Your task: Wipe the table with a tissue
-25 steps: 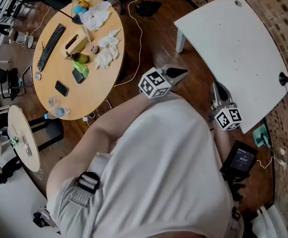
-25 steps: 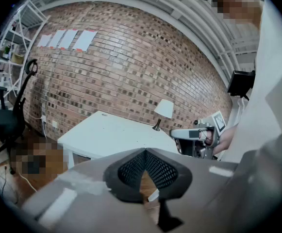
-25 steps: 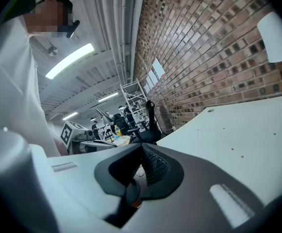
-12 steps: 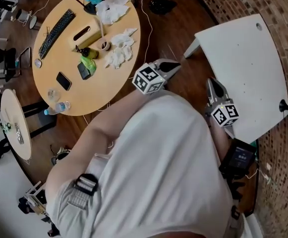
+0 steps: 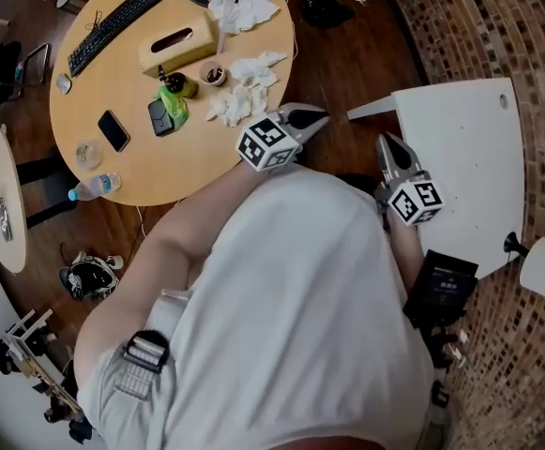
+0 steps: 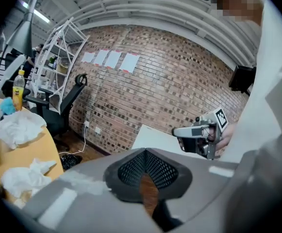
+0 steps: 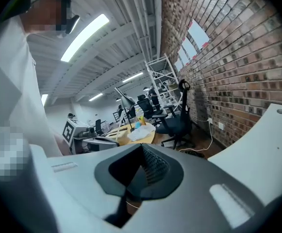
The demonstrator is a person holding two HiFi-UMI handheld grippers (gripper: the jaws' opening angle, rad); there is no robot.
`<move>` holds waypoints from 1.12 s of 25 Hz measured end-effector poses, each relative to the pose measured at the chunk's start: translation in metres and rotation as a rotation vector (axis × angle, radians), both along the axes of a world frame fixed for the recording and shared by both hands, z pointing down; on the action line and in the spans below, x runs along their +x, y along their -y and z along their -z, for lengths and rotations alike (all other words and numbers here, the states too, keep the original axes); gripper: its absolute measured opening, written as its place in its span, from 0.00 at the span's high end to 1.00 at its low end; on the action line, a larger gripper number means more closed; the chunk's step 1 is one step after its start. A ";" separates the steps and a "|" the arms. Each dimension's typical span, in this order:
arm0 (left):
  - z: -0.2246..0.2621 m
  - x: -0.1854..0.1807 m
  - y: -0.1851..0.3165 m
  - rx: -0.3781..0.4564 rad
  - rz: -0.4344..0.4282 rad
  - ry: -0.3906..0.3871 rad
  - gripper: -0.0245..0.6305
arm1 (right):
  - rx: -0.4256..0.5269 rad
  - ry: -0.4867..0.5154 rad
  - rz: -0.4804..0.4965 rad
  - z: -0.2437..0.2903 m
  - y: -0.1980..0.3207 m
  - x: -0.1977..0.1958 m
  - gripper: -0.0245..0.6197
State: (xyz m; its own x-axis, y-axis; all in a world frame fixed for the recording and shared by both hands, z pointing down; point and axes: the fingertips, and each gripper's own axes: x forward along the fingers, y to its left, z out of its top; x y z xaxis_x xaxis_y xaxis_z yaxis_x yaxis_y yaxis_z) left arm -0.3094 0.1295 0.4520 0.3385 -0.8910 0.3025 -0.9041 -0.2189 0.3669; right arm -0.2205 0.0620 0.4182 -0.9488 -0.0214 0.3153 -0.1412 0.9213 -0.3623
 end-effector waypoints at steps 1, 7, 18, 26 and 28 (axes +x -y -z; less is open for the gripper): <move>0.000 -0.009 -0.004 0.000 0.023 0.000 0.95 | 0.003 -0.005 0.024 -0.001 -0.002 -0.010 0.95; -0.008 -0.046 -0.026 -0.018 0.180 -0.025 0.95 | 0.004 -0.017 0.212 -0.002 -0.015 -0.065 0.95; -0.005 -0.098 -0.080 -0.058 0.468 -0.011 0.95 | -0.019 -0.103 0.527 -0.042 -0.061 -0.160 0.95; -0.005 -0.117 -0.155 -0.067 0.750 -0.012 0.95 | 0.074 -0.237 0.722 -0.082 -0.100 -0.218 0.91; -0.007 -0.118 -0.176 -0.065 0.834 -0.019 0.95 | 0.125 -0.285 0.783 -0.095 -0.108 -0.229 0.85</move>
State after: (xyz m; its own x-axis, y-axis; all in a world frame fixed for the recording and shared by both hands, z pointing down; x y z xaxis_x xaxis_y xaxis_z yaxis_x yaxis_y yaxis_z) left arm -0.4277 0.3055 0.4586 -0.4186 -0.8325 0.3630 -0.7536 0.5415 0.3728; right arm -0.4496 0.1700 0.5130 -0.5882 0.5592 0.5842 0.4849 0.8220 -0.2986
